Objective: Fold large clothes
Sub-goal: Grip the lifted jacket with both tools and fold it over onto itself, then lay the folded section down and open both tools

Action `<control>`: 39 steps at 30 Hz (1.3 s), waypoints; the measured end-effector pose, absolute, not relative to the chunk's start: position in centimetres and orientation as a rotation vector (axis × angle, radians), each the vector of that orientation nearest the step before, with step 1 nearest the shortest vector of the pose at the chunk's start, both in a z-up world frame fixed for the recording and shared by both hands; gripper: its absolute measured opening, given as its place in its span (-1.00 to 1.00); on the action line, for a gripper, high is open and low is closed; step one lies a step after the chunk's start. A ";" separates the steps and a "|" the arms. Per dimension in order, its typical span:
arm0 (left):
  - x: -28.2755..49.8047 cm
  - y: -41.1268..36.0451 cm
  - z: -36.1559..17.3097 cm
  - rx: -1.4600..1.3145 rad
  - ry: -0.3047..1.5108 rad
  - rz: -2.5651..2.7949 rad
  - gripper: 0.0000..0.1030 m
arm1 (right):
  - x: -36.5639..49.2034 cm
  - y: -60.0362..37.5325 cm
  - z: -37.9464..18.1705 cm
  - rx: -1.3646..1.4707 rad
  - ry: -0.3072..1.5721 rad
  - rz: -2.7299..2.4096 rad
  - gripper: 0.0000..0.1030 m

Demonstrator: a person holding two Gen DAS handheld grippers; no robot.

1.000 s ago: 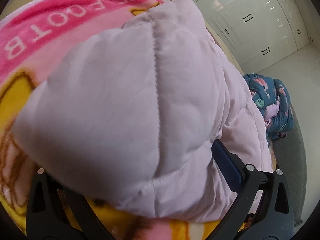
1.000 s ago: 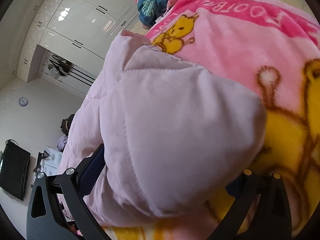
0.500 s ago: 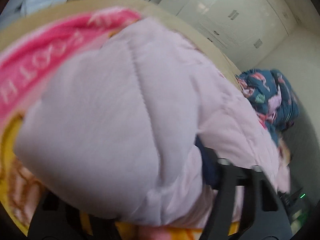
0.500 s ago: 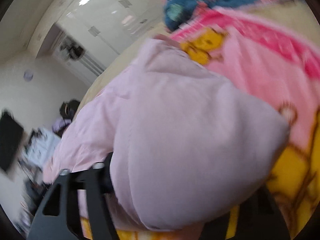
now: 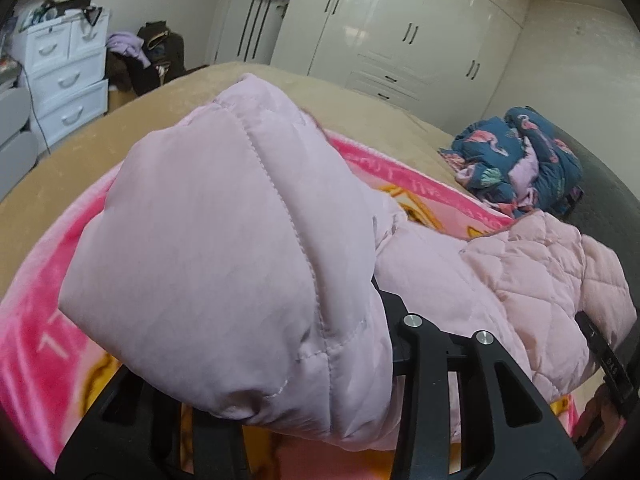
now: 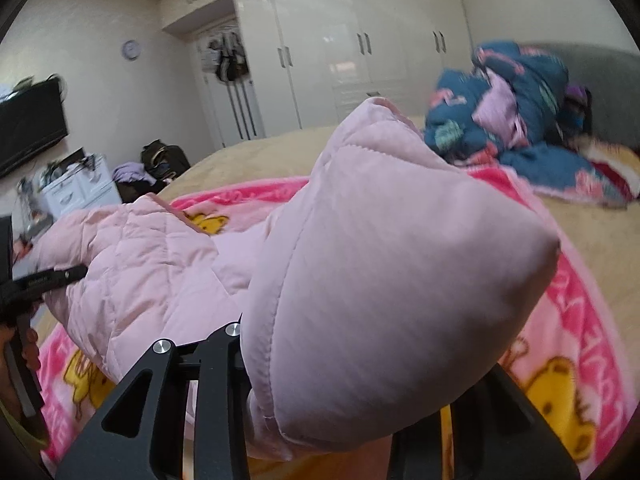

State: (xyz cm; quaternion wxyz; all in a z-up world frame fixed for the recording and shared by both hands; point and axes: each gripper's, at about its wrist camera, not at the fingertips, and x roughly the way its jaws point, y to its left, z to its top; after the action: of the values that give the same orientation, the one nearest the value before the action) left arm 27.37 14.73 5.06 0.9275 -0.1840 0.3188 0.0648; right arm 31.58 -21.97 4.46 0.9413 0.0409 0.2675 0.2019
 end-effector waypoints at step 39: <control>18.7 14.0 -1.2 -0.314 0.795 0.209 -0.17 | 24.7 -28.0 -5.5 0.461 0.862 0.192 0.54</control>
State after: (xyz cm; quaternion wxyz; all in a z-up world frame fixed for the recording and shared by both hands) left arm 18.69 14.01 -1.25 0.9048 -0.1520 0.3847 0.1010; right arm 24.73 -27.95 -5.53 0.8785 0.2213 0.4133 0.0920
